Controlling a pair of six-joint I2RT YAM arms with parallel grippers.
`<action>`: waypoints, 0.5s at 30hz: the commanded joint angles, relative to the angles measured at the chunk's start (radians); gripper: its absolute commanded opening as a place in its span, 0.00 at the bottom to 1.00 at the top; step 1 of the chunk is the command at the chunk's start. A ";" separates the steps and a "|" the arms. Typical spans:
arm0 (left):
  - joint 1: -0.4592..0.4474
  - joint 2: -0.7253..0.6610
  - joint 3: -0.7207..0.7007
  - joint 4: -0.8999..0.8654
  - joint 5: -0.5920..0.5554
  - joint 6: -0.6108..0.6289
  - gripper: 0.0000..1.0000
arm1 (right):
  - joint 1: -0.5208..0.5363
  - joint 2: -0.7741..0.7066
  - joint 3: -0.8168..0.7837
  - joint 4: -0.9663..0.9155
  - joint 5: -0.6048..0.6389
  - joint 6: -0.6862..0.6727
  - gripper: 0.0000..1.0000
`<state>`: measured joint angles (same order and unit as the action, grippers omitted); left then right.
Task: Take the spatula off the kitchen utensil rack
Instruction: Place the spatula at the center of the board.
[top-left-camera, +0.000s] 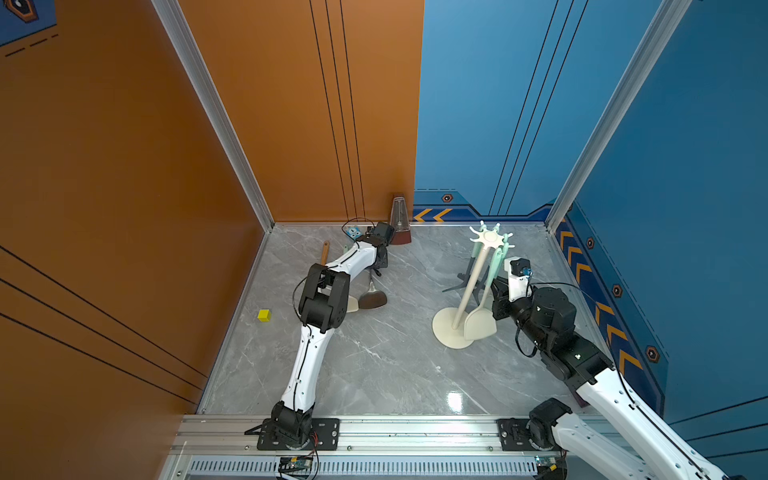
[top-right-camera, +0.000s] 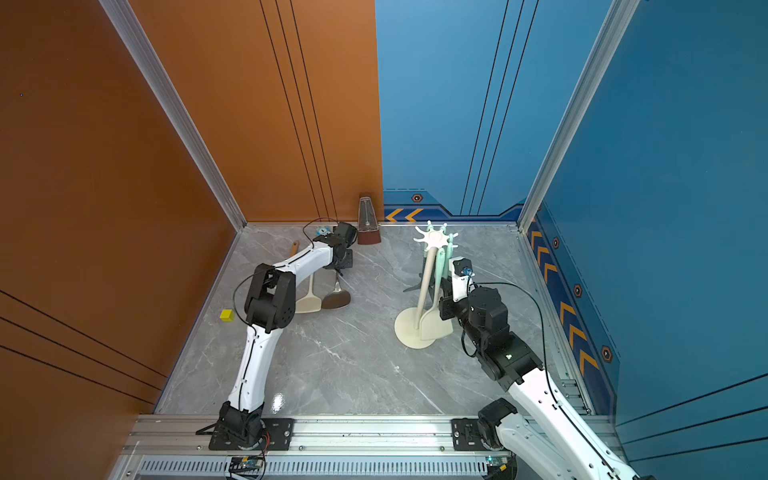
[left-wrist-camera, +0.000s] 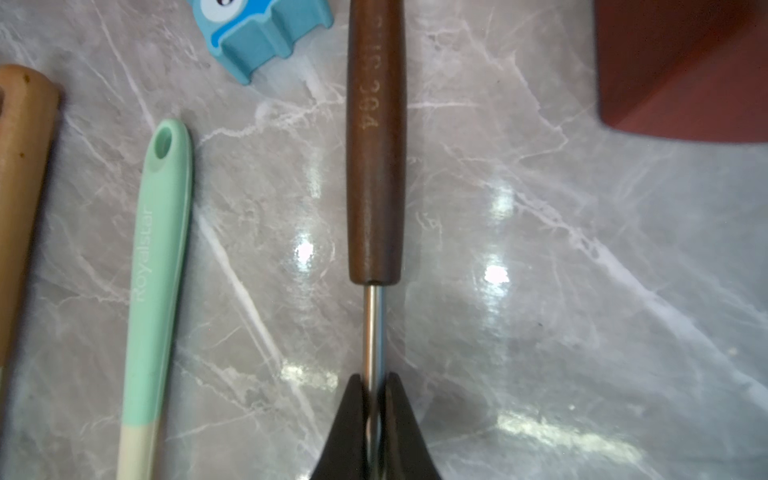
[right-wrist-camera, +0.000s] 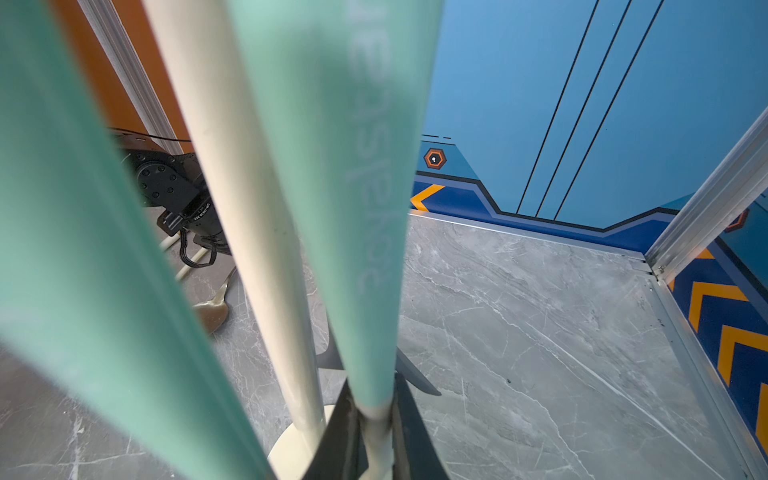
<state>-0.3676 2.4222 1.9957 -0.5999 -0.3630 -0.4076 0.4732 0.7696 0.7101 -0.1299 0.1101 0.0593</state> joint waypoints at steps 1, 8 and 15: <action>0.009 0.023 -0.002 -0.026 0.041 0.003 0.00 | 0.002 0.012 -0.038 -0.152 0.036 0.017 0.15; 0.022 0.028 -0.014 -0.035 0.100 -0.019 0.03 | 0.002 0.006 -0.042 -0.151 0.035 0.019 0.15; 0.047 0.032 -0.027 -0.035 0.174 -0.046 0.13 | 0.002 0.004 -0.042 -0.152 0.033 0.018 0.15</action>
<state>-0.3397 2.4218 1.9965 -0.5907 -0.2710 -0.4255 0.4732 0.7647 0.7074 -0.1303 0.1101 0.0597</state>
